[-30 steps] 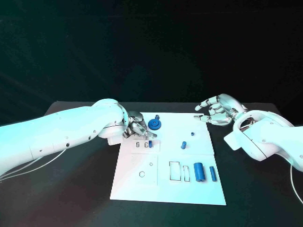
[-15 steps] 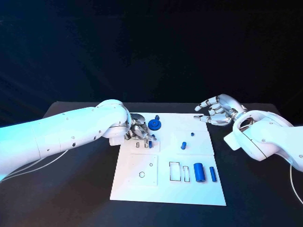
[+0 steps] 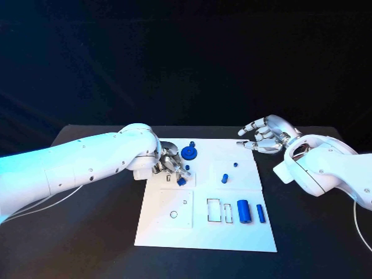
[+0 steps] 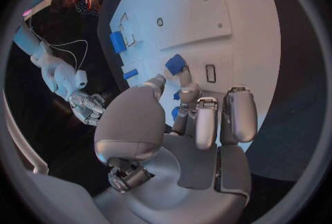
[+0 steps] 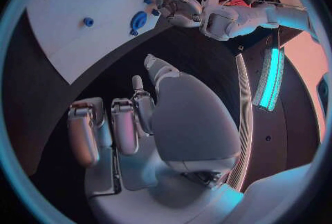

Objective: Assemble the parts on the task board

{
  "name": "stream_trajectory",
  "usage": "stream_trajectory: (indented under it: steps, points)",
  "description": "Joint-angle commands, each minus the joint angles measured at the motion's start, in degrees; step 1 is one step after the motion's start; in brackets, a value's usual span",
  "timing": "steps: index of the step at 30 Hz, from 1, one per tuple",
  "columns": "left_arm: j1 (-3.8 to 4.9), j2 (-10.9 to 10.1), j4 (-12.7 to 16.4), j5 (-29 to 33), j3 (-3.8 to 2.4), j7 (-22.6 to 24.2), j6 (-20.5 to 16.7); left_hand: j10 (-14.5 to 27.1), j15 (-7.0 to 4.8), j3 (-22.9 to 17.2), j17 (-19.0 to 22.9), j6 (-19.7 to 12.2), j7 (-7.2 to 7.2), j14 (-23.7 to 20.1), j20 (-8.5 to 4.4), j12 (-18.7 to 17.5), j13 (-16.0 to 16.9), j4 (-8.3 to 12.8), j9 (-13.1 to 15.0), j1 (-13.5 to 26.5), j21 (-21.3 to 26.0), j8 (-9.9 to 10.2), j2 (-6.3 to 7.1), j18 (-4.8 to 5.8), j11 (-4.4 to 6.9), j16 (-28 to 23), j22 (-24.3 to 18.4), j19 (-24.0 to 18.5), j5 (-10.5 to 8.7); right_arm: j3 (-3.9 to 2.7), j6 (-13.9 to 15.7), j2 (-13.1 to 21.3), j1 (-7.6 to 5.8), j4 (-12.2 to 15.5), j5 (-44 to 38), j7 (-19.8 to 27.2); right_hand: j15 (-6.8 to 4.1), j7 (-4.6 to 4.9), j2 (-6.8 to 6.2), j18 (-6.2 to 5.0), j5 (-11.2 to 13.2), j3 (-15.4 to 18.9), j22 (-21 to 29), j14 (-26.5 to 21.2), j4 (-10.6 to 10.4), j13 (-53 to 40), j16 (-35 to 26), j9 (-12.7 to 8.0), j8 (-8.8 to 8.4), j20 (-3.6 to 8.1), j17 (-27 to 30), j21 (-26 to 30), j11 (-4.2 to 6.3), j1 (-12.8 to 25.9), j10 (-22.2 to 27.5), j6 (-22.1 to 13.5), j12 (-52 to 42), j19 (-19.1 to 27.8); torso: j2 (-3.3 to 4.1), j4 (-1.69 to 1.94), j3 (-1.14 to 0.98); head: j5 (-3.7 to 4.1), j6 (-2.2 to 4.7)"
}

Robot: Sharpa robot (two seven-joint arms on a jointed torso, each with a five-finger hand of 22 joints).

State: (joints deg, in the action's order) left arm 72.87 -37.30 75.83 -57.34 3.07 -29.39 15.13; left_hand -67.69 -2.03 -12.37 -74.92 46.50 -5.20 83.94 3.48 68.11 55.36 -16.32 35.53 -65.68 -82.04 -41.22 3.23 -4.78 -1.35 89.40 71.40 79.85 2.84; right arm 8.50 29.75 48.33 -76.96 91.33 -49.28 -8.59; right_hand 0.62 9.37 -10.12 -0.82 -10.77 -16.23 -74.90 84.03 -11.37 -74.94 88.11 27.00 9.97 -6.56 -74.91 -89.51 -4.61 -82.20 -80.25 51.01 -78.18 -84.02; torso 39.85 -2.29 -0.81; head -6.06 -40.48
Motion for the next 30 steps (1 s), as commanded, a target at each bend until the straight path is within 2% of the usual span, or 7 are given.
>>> stream_trajectory:
  steps: [1,8,12,14,17,23,30]
  points:
    - [-0.03,0.1,0.1,0.7,0.10,-0.2,1.6,0.1,-0.31,-0.7,-14.5,-0.2,0.00,5.8,0.05,0.2,0.0,-0.1,0.1,-1.2,-0.3,-0.1,-0.21,0.98,0.22,0.3,0.1,0.3,0.01,-0.03,-0.7,-0.1,-0.03,-0.1,-0.3,0.6,-0.48,-0.02,-0.28,0.66,-0.2,-0.2,-14.7,4.9,0.1,-4.7,-0.2,0.1,0.34,0.43,-10.6,0.0,0.19,0.4,0.0,-0.5,-0.1,-5.7,-0.03,0.03,-0.03,-0.09,-0.06]
    - [-0.04,-0.2,0.2,2.8,0.06,-0.1,0.7,-0.1,-0.76,-4.2,-14.3,0.0,0.68,5.8,-0.21,0.4,0.4,0.6,1.6,-5.7,-0.3,-1.2,-1.71,0.97,0.80,0.2,0.1,0.3,0.03,-0.03,-0.9,-0.4,-0.02,-0.4,-0.3,0.5,-0.48,-0.02,-0.28,0.66,-0.2,-0.2,-14.7,4.9,0.1,-4.7,-0.2,0.1,0.34,0.43,-10.6,0.0,0.19,0.4,0.0,-0.5,-0.1,-5.7,-0.05,0.00,0.00,-0.19,-0.11]
    - [-0.04,-0.3,0.3,4.2,0.01,0.0,0.1,0.0,-1.24,-11.0,-14.4,-1.0,1.04,5.8,-0.69,0.1,0.4,2.7,3.2,-10.4,-0.4,-1.7,-2.06,1.01,1.20,0.3,0.4,0.3,0.04,-0.03,-1.0,-0.4,-0.02,-0.5,-0.3,0.5,-0.48,-0.02,-0.28,0.66,-0.2,-0.2,-14.7,4.9,0.1,-4.7,-0.2,0.1,0.34,0.43,-10.6,0.0,0.19,0.4,0.0,-0.5,-0.1,-5.7,-0.04,0.02,0.02,-0.16,-0.11]
    - [-0.05,-0.3,0.3,4.6,-0.01,0.0,0.0,-0.1,-1.22,-14.4,-14.4,-1.3,1.06,5.8,-0.69,0.1,0.5,3.3,3.9,-10.8,-0.4,-1.9,-1.28,1.03,1.22,0.3,0.5,0.3,0.04,-0.03,-1.1,-0.4,-0.02,-0.6,-0.3,0.4,-0.48,-0.02,-0.28,0.66,-0.2,-0.2,-14.7,4.9,0.1,-4.7,-0.2,0.1,0.34,0.43,-10.6,0.0,0.19,0.4,0.0,-0.5,-0.1,-5.7,-0.03,0.03,0.02,-0.14,-0.07]
    - [-0.05,-0.4,0.3,4.9,-0.03,0.1,-0.2,-0.4,-1.13,-20.6,-14.5,-1.5,1.02,5.8,-0.63,0.0,0.5,4.3,5.4,-9.1,-0.4,-2.4,1.20,1.04,1.10,0.3,0.6,0.3,0.06,-0.02,-1.1,-0.5,-0.02,-0.7,-0.3,0.4,-0.48,-0.02,-0.28,0.66,-0.2,-0.2,-14.7,4.9,0.1,-4.7,-0.2,0.1,0.34,0.43,-10.6,0.0,0.19,0.4,0.0,-0.5,-0.1,-5.7,-0.08,0.07,0.00,-0.13,0.01]
    - [-0.06,-0.7,0.3,5.1,-0.07,0.3,-1.8,-0.3,-1.06,-21.9,-14.4,-1.3,0.91,5.8,-0.58,0.0,0.4,4.0,6.0,-6.9,-0.4,-2.5,2.50,1.02,1.06,0.3,0.5,0.3,-0.01,-0.02,-1.3,-0.5,-0.01,-0.8,-0.2,0.5,-0.48,-0.02,-0.27,0.65,-0.3,-0.5,-14.6,4.9,0.0,-4.6,-0.3,0.1,0.49,0.42,-10.5,0.1,0.19,0.5,0.0,-0.6,-0.1,-5.6,-0.05,0.06,-0.04,-0.14,0.13]
    - [-0.08,-1.3,0.6,6.6,-0.15,0.9,-4.3,-0.4,-0.99,-21.6,-14.4,-0.9,0.80,5.8,-0.53,0.0,0.4,2.9,6.4,-4.0,-0.4,-2.6,3.96,1.02,0.96,0.2,0.5,0.3,-0.04,-0.01,-2.0,-0.6,0.00,-1.1,-0.5,0.8,-0.48,-0.01,-0.30,0.65,-0.3,-0.5,-14.6,4.9,0.0,-4.6,-0.2,0.1,0.53,0.42,-10.5,0.1,0.18,0.6,0.1,-0.6,-0.1,-5.6,-0.03,0.01,-0.03,-0.18,0.27]
